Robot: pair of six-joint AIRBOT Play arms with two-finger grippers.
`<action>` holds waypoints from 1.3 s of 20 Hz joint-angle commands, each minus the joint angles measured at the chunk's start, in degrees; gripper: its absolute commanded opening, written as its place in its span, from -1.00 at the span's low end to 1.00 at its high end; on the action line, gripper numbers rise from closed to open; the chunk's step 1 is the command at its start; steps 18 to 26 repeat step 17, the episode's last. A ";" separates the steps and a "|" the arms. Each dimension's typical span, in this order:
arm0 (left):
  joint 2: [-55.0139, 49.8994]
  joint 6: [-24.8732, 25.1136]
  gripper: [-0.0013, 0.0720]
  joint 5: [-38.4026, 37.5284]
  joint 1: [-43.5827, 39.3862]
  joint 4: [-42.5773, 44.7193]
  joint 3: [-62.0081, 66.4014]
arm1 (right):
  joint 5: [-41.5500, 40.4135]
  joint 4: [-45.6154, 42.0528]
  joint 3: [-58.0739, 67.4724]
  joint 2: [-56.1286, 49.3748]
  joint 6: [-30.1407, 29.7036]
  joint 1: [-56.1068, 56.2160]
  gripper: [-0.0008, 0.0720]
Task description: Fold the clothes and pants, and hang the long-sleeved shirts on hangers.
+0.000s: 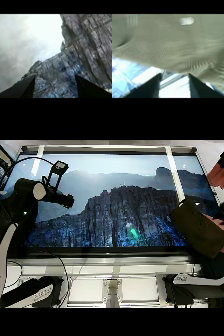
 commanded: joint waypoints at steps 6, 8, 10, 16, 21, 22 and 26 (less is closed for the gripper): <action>-0.31 0.02 0.59 -0.04 0.00 0.02 0.02 | -4.57 3.85 -9.22 14.67 -2.32 32.46 -0.89; -0.37 0.02 0.59 -0.04 0.00 0.00 0.02 | -7.48 3.52 -13.38 16.57 -2.71 41.77 -0.89; -0.37 0.02 0.59 -0.04 0.00 0.02 0.02 | -9.33 2.82 -17.27 16.87 -2.71 50.21 -0.89; -0.37 0.02 0.59 -0.04 0.00 0.02 0.02 | -16.83 2.43 -27.69 16.90 -2.54 68.15 -0.89; -0.37 0.02 0.59 -0.04 0.00 0.02 0.02 | -17.33 2.45 -28.46 16.90 -2.51 69.61 -0.89; -0.37 0.02 0.59 -0.04 0.00 0.02 0.02 | -17.33 2.45 -28.46 16.90 -2.51 69.61 -0.89; -0.37 0.02 0.59 -0.04 0.00 0.02 0.02 | -17.33 2.45 -28.46 16.90 -2.51 69.61 -0.89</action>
